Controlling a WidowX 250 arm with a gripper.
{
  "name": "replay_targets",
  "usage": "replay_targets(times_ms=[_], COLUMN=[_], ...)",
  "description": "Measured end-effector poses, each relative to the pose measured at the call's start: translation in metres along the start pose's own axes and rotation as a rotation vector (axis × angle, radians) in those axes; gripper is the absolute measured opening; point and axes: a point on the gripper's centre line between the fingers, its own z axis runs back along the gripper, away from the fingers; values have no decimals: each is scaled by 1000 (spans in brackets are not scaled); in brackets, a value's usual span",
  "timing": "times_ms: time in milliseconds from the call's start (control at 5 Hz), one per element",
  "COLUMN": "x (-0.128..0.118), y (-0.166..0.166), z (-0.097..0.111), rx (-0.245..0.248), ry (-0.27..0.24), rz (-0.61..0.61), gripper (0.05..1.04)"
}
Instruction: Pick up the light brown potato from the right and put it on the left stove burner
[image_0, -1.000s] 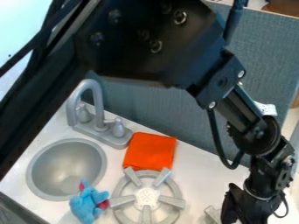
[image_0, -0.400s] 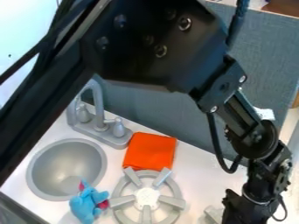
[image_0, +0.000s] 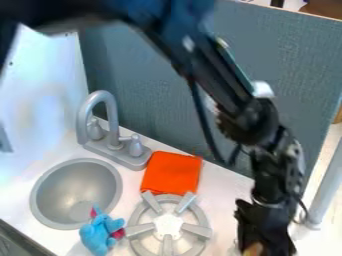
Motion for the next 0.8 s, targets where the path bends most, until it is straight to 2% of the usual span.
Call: replay_targets(times_ms=[200,400,600,800], x=[-23,-40,-48,-51], y=[29,68,102,116], z=[0,2,7,1], rx=[-6,17,45,66], ry=[-17,-13,-36,-10], rz=[125,290,401,453], gripper=[641,641,641,641])
